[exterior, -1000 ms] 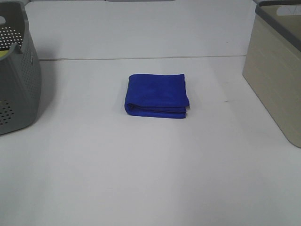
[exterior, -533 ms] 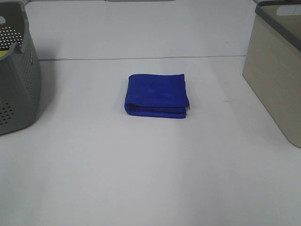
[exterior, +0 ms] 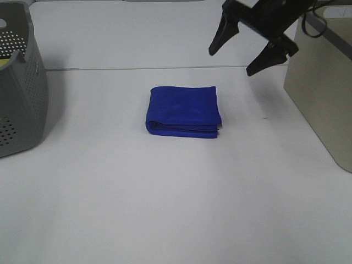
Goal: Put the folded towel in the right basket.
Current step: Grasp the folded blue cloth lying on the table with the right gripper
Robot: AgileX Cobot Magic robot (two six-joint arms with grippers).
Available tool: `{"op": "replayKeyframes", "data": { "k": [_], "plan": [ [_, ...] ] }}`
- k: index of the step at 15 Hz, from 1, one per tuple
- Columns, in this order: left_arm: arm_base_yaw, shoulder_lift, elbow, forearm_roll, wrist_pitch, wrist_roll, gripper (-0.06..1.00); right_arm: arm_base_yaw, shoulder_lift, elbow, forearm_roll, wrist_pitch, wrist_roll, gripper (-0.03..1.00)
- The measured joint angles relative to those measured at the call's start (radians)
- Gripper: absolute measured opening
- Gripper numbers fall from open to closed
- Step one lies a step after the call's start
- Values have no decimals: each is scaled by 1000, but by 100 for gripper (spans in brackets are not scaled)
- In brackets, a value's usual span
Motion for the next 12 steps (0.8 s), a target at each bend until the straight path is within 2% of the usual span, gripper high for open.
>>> {"op": "replayKeyframes", "data": {
  "k": [1, 4, 8, 12],
  "plan": [
    [0, 0, 0, 0, 0, 0, 96, -1, 152, -82, 10, 0, 1, 92],
    [0, 0, 0, 0, 0, 0, 96, -1, 301, -151, 12, -6, 2, 91],
    [0, 0, 0, 0, 0, 0, 96, -1, 353, -162, 53, -46, 2, 91],
    [0, 0, 0, 0, 0, 0, 96, 32, 377, -171, 110, -98, 2, 84]
  ]
}}
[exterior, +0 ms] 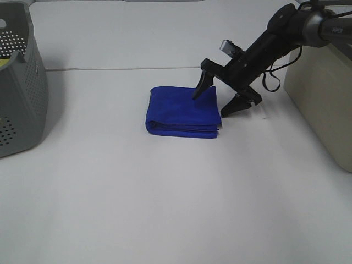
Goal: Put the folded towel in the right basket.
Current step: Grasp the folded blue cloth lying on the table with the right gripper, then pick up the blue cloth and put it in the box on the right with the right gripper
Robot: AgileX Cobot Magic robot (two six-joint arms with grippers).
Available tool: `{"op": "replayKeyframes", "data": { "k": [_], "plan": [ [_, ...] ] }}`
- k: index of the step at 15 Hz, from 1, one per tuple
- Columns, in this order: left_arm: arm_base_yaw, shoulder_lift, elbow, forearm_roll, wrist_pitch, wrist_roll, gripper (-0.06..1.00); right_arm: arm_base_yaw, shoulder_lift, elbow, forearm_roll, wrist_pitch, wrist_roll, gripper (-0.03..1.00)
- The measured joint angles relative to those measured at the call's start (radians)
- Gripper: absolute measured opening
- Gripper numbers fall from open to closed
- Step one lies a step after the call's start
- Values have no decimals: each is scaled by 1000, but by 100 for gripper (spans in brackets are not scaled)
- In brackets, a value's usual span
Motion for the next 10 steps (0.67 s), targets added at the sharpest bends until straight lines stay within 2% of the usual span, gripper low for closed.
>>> {"op": "replayKeyframes", "data": {
  "k": [1, 2, 4, 5, 9, 10],
  "plan": [
    [0, 0, 0, 0, 0, 0, 96, 30, 18, -3, 44, -17, 0, 77],
    [0, 0, 0, 0, 0, 0, 96, 74, 36, -3, 83, -51, 0, 63],
    [0, 0, 0, 0, 0, 0, 96, 157, 58, -3, 93, -116, 0, 22],
    [0, 0, 0, 0, 0, 0, 96, 182, 59, -7, 86, -129, 0, 11],
    [0, 0, 0, 0, 0, 0, 96, 183, 70, -61, 57, -70, 0, 12],
    [0, 0, 0, 0, 0, 0, 96, 172, 76, -113, 49, -11, 0, 12]
  ]
}}
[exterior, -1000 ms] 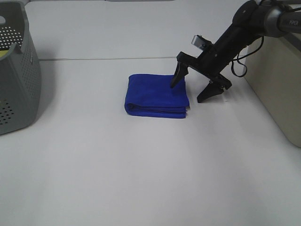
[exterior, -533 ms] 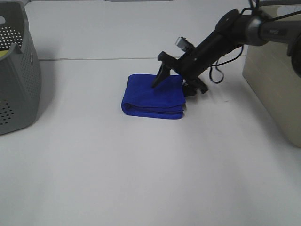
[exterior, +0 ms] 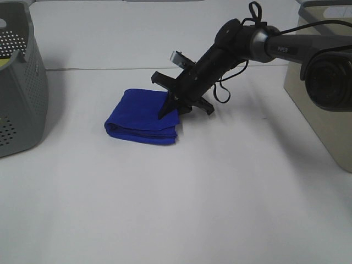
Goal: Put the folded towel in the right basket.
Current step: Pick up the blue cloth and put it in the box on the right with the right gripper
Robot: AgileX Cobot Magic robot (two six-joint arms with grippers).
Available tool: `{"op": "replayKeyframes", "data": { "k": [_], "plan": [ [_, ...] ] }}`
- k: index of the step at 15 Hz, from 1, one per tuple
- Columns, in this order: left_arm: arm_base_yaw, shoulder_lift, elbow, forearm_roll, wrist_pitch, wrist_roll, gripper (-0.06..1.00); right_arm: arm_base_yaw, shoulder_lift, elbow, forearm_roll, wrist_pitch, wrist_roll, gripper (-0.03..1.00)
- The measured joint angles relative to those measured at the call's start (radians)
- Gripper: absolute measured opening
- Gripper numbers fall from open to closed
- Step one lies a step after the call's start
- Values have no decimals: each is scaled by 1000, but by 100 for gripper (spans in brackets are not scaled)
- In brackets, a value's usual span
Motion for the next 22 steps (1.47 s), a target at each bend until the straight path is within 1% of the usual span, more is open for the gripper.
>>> {"op": "replayKeyframes", "data": {
  "k": [2, 4, 5, 6, 7, 8, 10, 12, 14, 15, 17, 19, 20, 21, 22],
  "plan": [
    [0, 0, 0, 0, 0, 0, 96, -40, 5, -170, 4, 132, 4, 12],
    [0, 0, 0, 0, 0, 0, 96, -105, -24, -404, 7, 148, 53, 12],
    [0, 0, 0, 0, 0, 0, 96, -206, -120, -555, 13, 149, 87, 12],
    [0, 0, 0, 0, 0, 0, 96, -206, -120, -555, 13, 149, 87, 12],
    [0, 0, 0, 0, 0, 0, 96, -322, -258, -584, 18, 151, 98, 12],
    [0, 0, 0, 0, 0, 0, 96, -398, -321, -585, 18, 153, 98, 12],
    [0, 0, 0, 1, 0, 0, 96, -542, -436, -585, -17, 153, 98, 12],
    [0, 0, 0, 1, 0, 0, 96, -649, -537, -528, -69, 153, 87, 12],
    [0, 0, 0, 1, 0, 0, 96, -730, -612, -393, -137, 156, 40, 12],
    [0, 0, 0, 1, 0, 0, 96, -749, -628, -316, -183, 157, 1, 12],
    [0, 0, 0, 1, 0, 0, 96, -752, -633, -177, -307, 165, -90, 12],
    [0, 0, 0, 2, 0, 0, 96, -752, -619, -84, -414, 170, -137, 12],
    [0, 0, 0, 2, 0, 0, 96, -752, -606, -48, -471, 171, -139, 12],
    [0, 0, 0, 2, 0, 0, 96, -752, -591, -20, -505, 171, -130, 12],
    [0, 0, 0, 2, 0, 0, 96, -752, -575, 3, -517, 171, -110, 12]
  ]
}}
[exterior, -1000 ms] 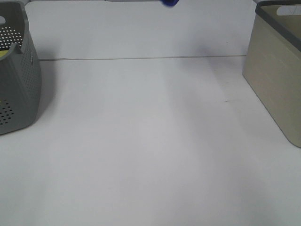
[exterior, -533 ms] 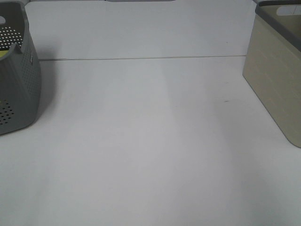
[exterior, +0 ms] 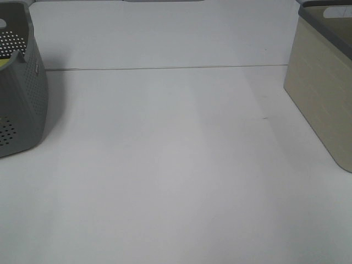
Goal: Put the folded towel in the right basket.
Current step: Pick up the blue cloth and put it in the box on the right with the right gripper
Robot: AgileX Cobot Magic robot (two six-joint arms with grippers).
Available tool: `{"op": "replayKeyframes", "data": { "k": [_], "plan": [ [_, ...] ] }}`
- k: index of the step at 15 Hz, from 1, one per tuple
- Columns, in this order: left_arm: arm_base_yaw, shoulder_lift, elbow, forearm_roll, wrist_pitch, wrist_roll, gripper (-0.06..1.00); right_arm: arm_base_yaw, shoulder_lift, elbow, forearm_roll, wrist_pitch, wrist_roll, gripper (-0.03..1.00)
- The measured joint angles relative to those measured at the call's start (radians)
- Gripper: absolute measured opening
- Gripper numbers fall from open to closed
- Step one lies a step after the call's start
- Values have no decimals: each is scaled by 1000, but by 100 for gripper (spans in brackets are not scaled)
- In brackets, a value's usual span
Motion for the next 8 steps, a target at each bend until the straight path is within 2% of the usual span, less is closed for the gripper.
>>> {"op": "replayKeyframes", "data": {
  "k": [1, 2, 5, 6, 7, 8],
  "plan": [
    [0, 0, 0, 0, 0, 0, 96, 0, 8, 19, -4, 0, 2, 12],
    [0, 0, 0, 0, 0, 0, 96, 0, 11, 26, -3, 0, 1, 19],
    [0, 0, 0, 0, 0, 0, 96, 0, 11, 29, 60, -1, -22, 47],
    [0, 0, 0, 0, 0, 0, 96, 1, 11, 29, 76, -1, -18, 60],
    [0, 0, 0, 0, 0, 0, 96, 1, 11, 29, 76, -1, -9, 79],
    [0, 0, 0, 1, 0, 0, 96, 1, 11, 29, 76, -1, -2, 89]
  ]
}}
